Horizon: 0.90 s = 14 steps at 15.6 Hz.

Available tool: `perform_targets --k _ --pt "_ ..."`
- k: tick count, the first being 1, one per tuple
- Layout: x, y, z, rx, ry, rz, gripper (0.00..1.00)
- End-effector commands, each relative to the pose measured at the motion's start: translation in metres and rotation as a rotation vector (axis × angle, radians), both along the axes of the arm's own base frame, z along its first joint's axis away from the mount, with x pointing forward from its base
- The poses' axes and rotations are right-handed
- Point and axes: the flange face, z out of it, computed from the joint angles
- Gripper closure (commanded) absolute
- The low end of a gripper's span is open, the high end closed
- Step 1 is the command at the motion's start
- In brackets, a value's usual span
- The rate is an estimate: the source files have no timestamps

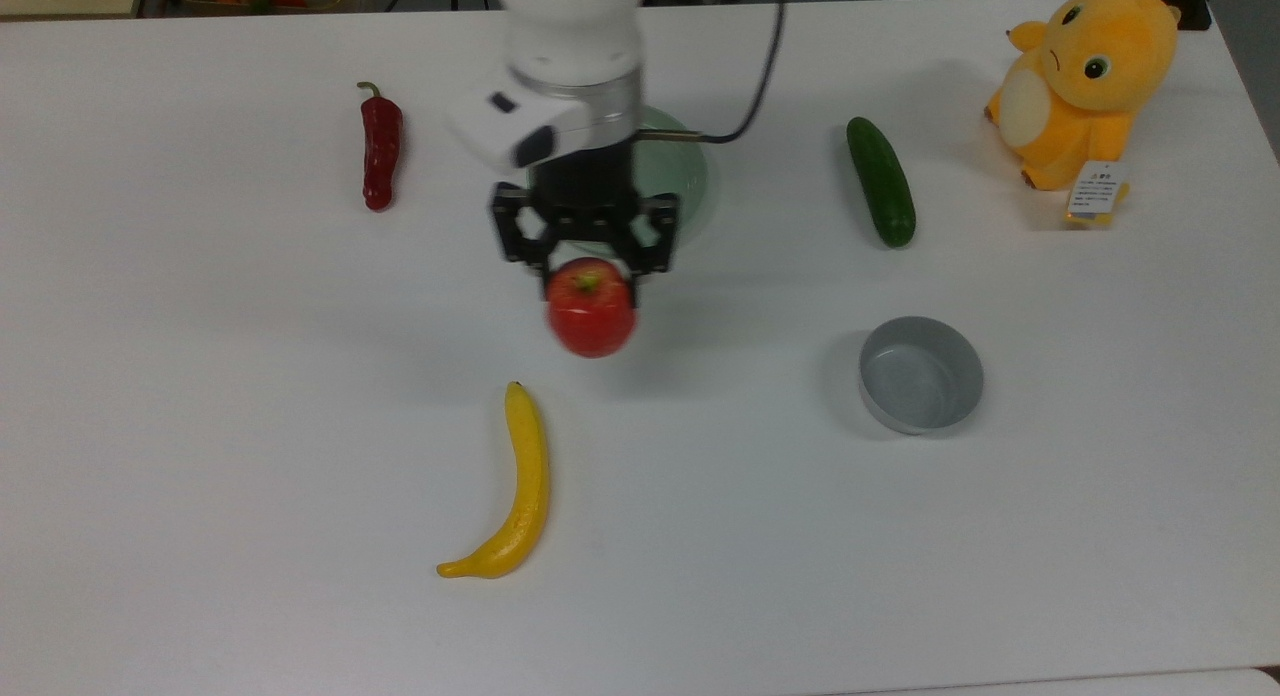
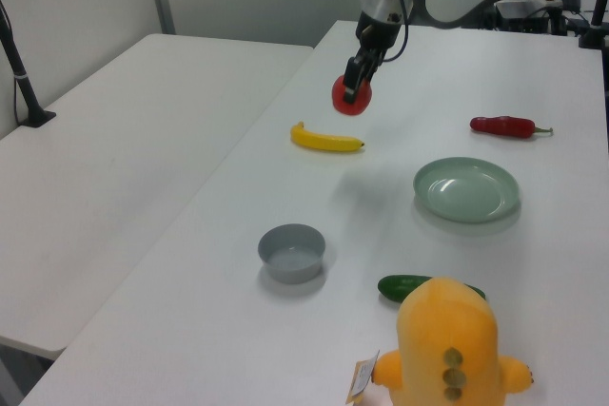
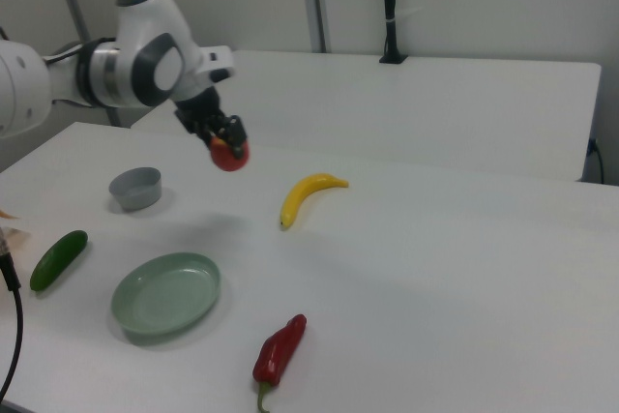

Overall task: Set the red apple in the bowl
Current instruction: 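Lift the apple and carry it toward the grey bowl, then lower the apple into the grey bowl and open the gripper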

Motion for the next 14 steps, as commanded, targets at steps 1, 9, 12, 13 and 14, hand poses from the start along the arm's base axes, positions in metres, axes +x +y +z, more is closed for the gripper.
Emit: perform_targets --k 1,9,12,13,14 --pt "-0.019 0.07 0.012 0.034 -0.016 0.031 0.61" --pt "-0.038 0.217 -0.016 0.058 -0.023 0.03 0.61" --pt "-0.039 0.241 -0.022 0.078 -0.029 0.018 0.6" --pt "-0.035 0.244 -0.028 0.079 -0.028 0.019 0.6" --pt "-0.03 0.247 -0.029 0.079 -0.038 0.022 0.6"
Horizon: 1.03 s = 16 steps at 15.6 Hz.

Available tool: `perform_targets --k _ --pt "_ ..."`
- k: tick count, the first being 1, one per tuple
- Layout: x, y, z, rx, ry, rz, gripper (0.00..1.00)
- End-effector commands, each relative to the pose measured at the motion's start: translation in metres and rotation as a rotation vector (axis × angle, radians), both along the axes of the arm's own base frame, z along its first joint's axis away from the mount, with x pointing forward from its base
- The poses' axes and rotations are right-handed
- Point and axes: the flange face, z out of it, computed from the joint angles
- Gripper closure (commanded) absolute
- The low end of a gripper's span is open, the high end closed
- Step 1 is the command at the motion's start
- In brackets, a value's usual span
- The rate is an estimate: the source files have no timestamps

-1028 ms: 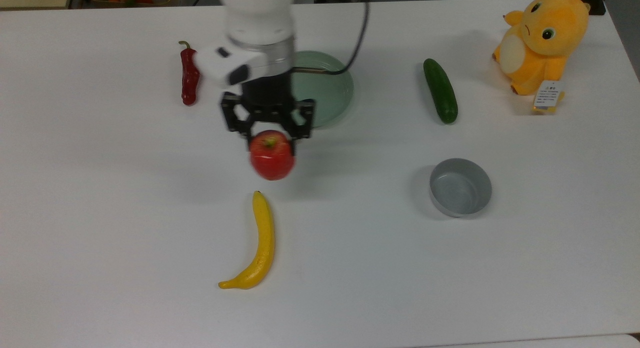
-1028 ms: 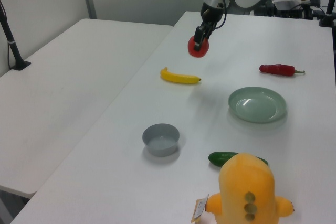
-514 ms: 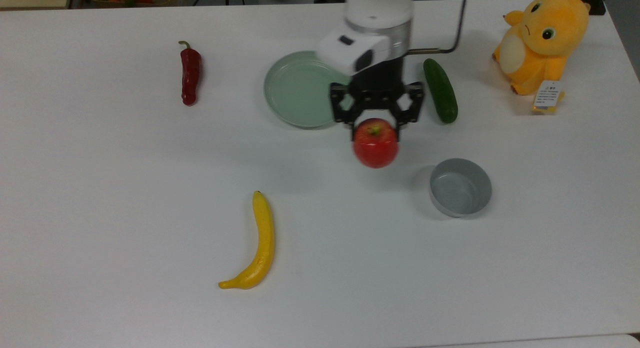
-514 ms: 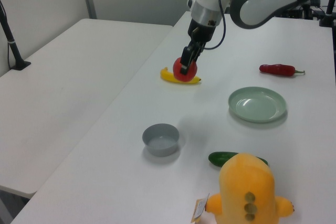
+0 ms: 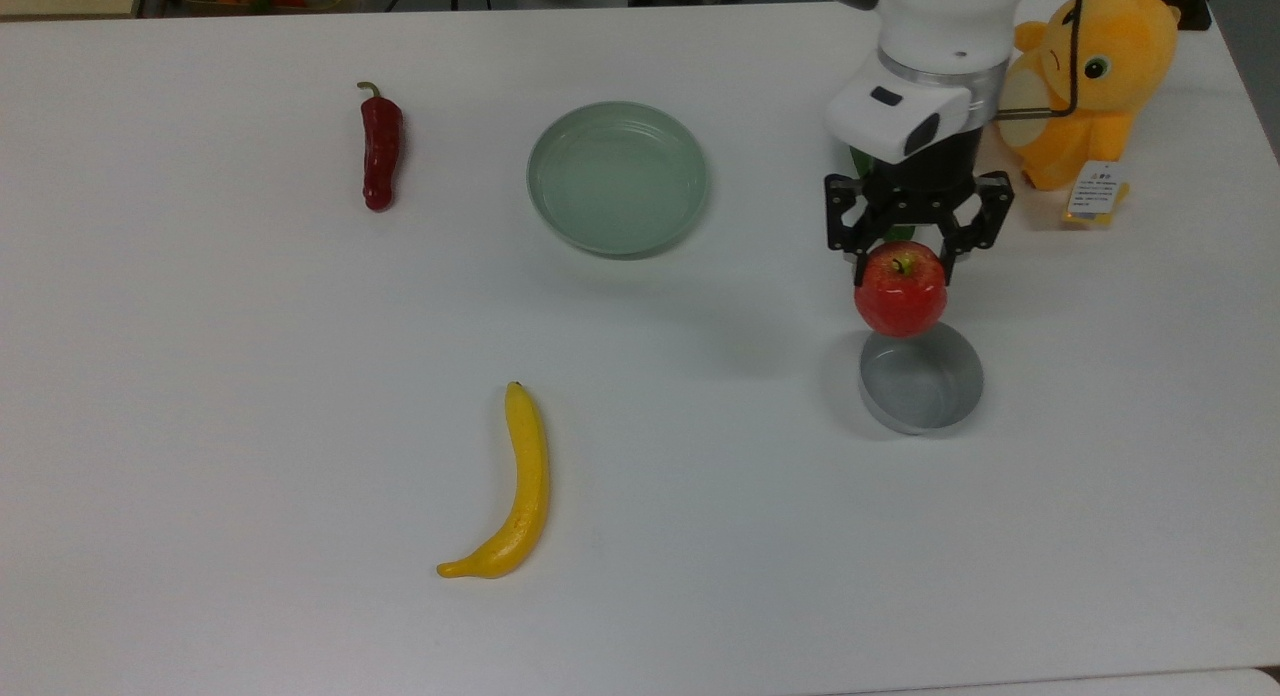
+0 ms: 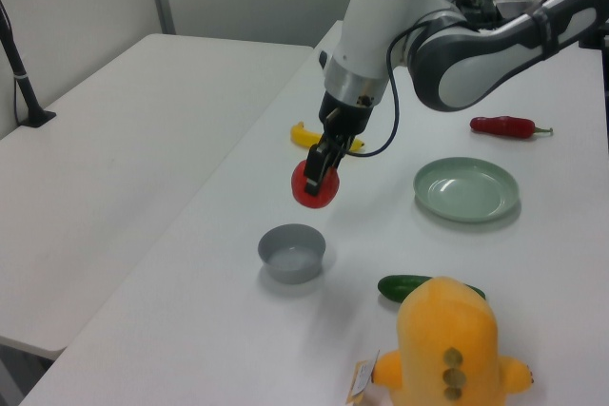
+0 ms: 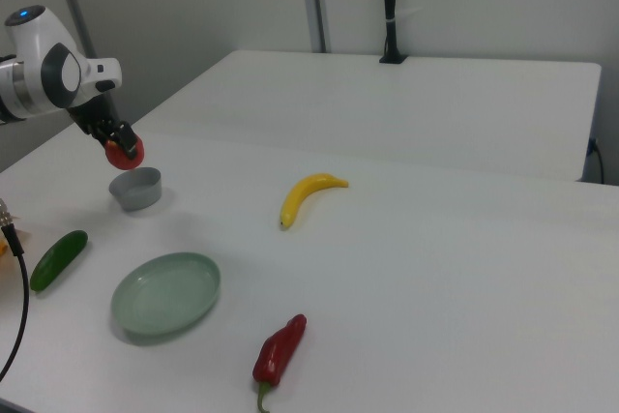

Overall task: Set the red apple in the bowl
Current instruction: 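Lower the apple into the grey bowl and open the gripper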

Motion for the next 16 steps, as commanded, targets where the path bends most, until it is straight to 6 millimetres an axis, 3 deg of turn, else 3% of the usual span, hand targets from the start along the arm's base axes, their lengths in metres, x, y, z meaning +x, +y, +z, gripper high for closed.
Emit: perform_targets --k 1,5,7,13,15,16 --pt "0.02 0.017 -0.005 0.005 -0.044 -0.005 0.6" --pt "0.03 0.028 -0.017 0.02 -0.083 0.012 0.57" --pt "0.027 0.041 -0.035 0.016 -0.095 0.039 0.57" --pt "0.025 0.051 -0.071 -0.016 -0.07 0.062 0.57" --pt "0.021 0.058 -0.071 -0.016 -0.07 0.073 0.48" --pt "0.022 0.057 -0.071 -0.017 -0.068 0.07 0.34"
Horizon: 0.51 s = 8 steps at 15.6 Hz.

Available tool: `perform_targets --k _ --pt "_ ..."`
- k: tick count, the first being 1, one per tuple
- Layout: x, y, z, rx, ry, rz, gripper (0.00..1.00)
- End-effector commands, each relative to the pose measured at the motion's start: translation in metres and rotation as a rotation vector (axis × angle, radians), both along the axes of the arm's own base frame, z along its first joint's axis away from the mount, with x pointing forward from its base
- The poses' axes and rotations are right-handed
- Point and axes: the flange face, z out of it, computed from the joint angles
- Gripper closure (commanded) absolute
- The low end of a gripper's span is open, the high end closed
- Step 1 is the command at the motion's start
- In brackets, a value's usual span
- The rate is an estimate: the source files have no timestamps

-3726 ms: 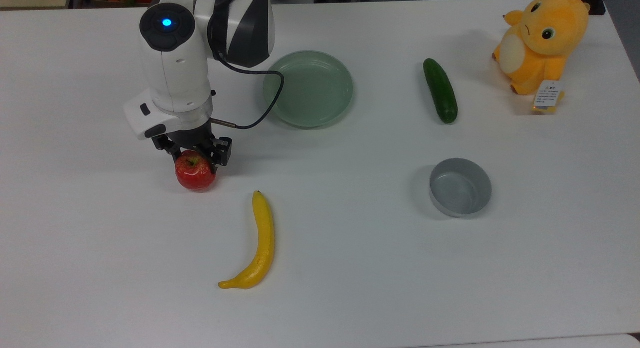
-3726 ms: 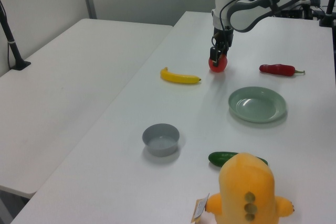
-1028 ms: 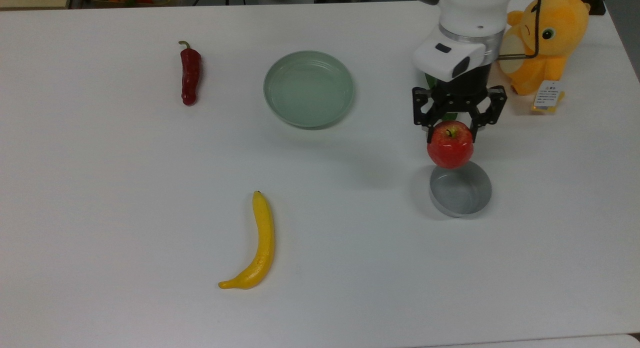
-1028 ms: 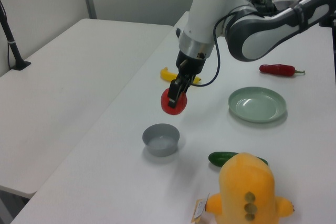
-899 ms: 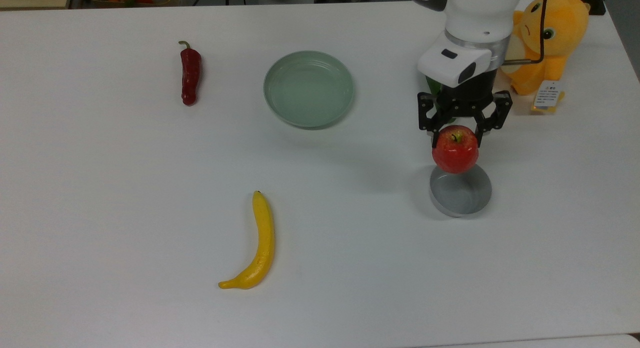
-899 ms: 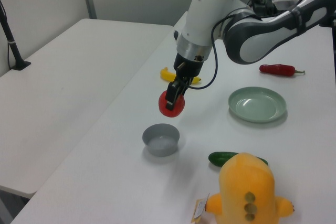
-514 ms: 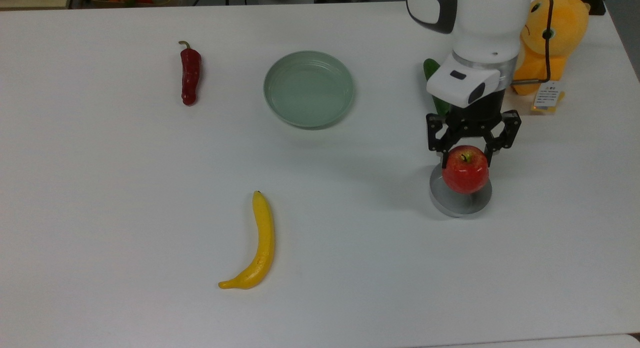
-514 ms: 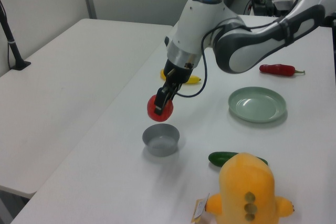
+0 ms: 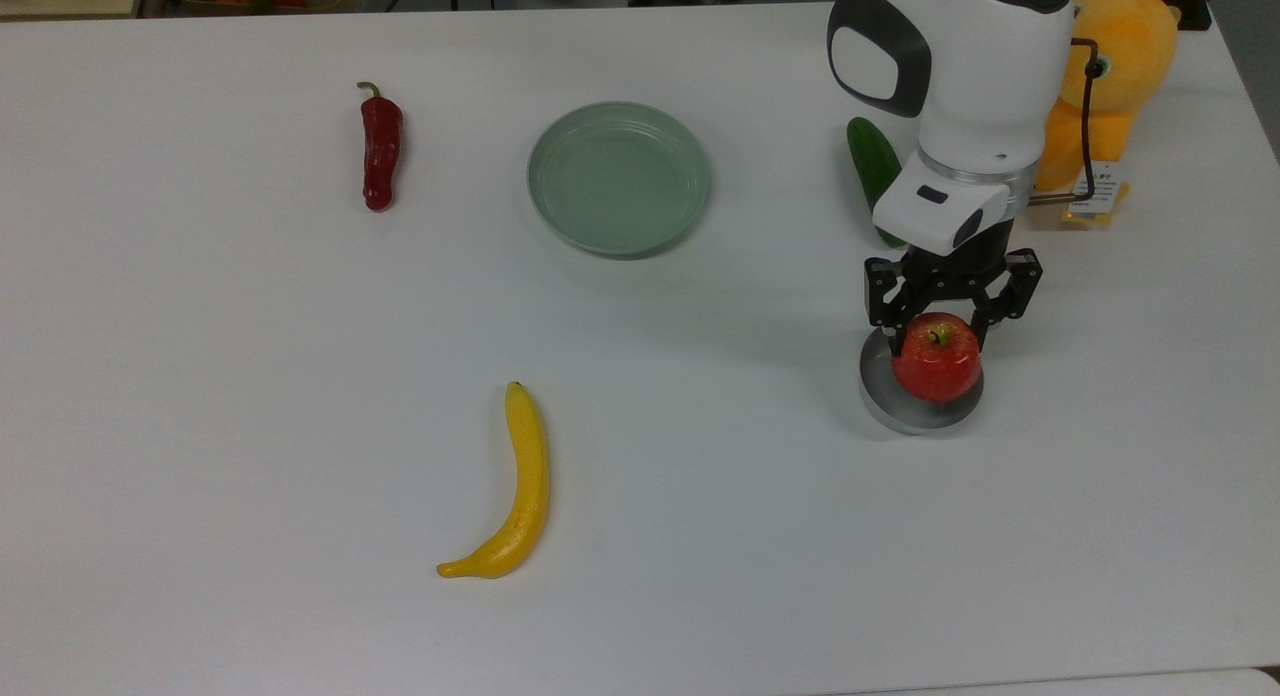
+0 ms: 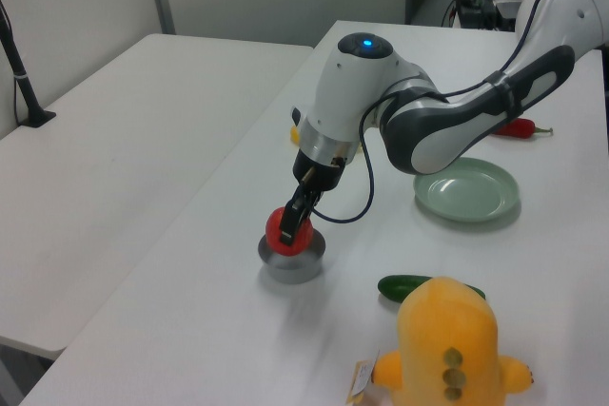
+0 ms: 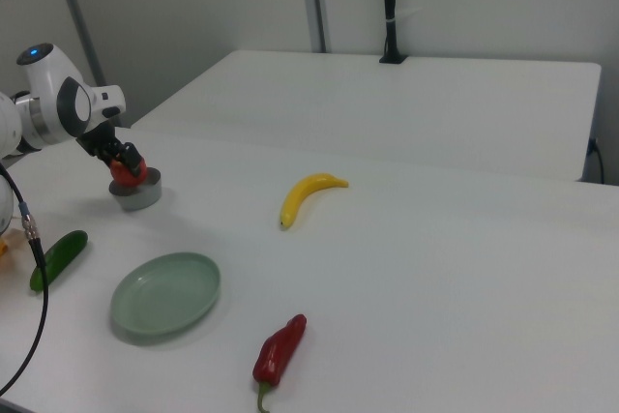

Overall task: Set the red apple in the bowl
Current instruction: 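Lower the apple into the grey bowl and open the gripper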

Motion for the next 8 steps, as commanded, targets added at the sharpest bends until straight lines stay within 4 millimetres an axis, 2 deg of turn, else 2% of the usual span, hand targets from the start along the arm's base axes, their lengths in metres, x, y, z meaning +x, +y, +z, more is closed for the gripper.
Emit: perform_targets --k 1,2,8 --pt "-0.0003 0.0088 0.0027 -0.002 -0.027 -0.002 0.11" --pt "-0.0009 0.0087 0.0006 -0.005 -0.025 0.001 0.0" --pt "0.0022 0.0047 0.0031 0.002 -0.03 -0.006 0.0"
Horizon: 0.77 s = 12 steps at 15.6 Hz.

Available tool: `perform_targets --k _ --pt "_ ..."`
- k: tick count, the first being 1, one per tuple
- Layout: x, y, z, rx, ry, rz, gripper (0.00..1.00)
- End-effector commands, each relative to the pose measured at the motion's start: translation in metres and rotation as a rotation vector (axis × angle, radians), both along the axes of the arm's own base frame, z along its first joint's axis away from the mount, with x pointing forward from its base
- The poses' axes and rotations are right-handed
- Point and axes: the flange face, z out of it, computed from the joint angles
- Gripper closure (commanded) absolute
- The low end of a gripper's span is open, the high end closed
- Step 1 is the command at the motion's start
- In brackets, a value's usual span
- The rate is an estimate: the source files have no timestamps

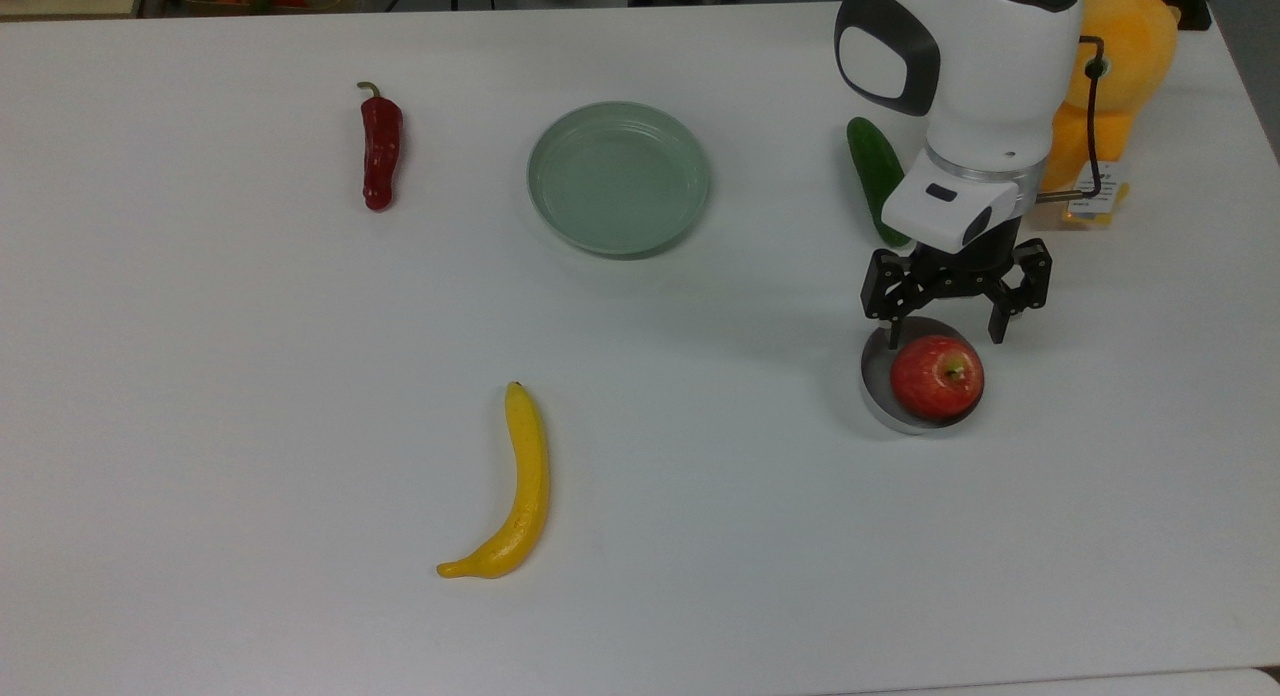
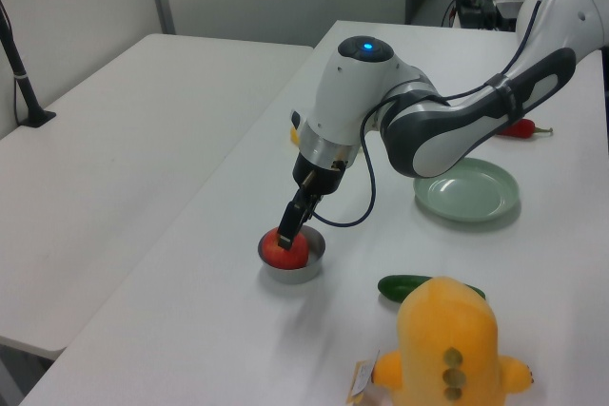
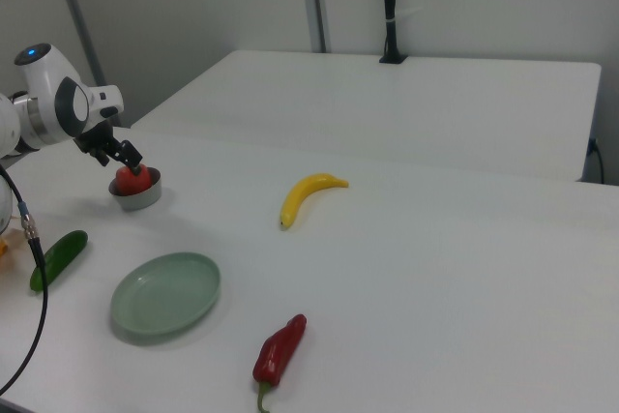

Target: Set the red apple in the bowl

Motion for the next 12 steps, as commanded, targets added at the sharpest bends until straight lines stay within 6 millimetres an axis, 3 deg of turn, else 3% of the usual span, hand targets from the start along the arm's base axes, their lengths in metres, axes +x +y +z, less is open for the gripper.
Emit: perform_targets --k 1,5,8,12 --pt "0.005 0.0 0.003 -0.001 -0.028 -0.014 0.0" --pt "0.017 -0.025 0.012 -0.002 -0.029 -0.051 0.0" --pt "0.016 -0.041 0.041 0.008 -0.047 -0.072 0.0" --pt "0.007 -0.09 0.071 -0.051 -0.006 -0.124 0.0"
